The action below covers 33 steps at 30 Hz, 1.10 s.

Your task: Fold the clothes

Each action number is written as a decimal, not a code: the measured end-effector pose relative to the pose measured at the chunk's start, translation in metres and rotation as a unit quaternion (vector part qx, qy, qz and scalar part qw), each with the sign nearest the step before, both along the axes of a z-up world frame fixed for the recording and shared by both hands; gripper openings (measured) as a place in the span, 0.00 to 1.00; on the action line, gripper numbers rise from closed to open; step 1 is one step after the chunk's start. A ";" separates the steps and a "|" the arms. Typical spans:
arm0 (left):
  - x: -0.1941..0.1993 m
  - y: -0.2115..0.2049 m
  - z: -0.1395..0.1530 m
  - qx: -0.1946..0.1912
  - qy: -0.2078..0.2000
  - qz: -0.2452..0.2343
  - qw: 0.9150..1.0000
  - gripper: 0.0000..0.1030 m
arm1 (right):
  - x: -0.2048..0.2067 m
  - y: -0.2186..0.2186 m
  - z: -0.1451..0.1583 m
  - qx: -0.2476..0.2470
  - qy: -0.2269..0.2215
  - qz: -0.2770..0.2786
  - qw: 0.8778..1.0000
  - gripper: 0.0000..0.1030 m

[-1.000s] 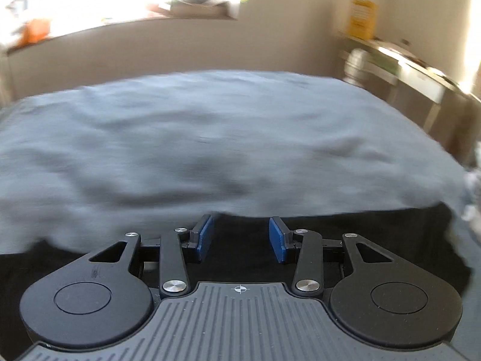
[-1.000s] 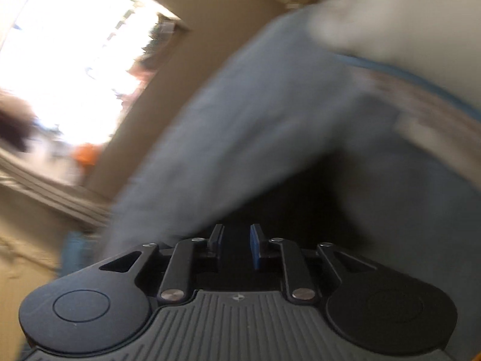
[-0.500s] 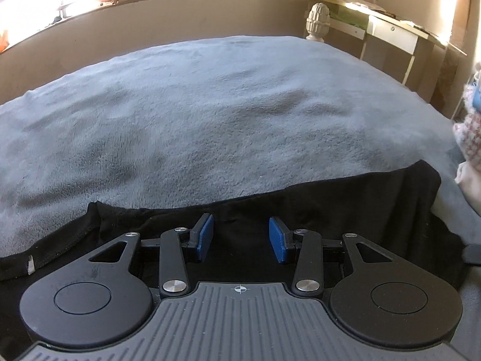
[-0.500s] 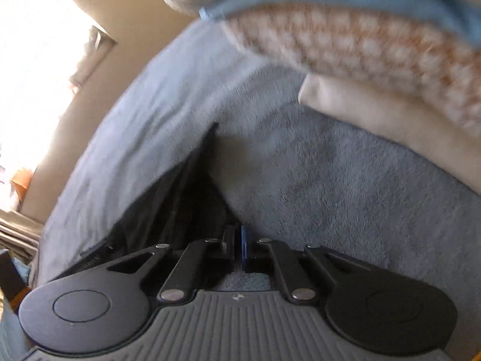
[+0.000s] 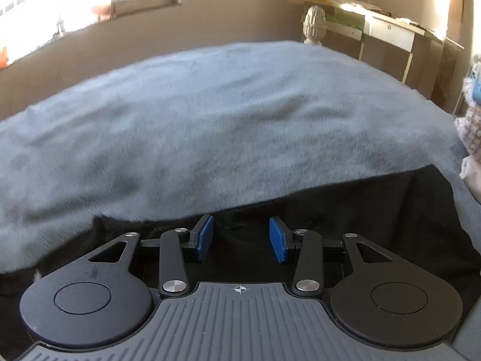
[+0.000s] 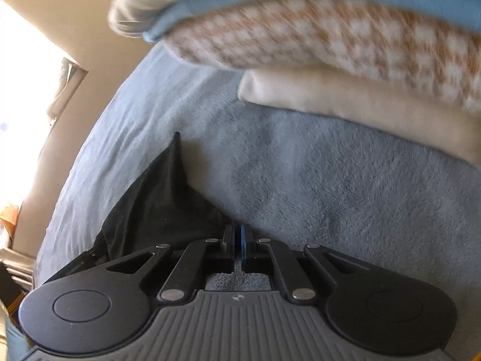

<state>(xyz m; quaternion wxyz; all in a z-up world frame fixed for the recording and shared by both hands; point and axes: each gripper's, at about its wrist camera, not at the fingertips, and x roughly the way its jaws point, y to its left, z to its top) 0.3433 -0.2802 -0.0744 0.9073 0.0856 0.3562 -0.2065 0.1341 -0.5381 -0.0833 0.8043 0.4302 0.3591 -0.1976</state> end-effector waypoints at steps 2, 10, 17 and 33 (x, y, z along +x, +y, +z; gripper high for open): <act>-0.003 0.002 0.004 -0.002 -0.011 -0.005 1.000 0.39 | -0.006 0.003 0.010 -0.024 -0.001 0.002 1.000 0.03; 0.000 0.000 -0.006 0.008 -0.002 0.000 1.000 0.39 | 0.009 0.041 0.045 -0.166 -0.033 0.138 0.976 0.05; 0.002 0.004 -0.008 0.006 0.004 0.014 1.000 0.40 | 0.052 0.038 0.002 -0.155 -0.022 0.208 0.965 0.00; 0.010 0.012 -0.009 -0.006 0.011 0.032 0.999 0.40 | 0.078 0.018 0.027 -0.222 -0.022 0.135 0.965 0.00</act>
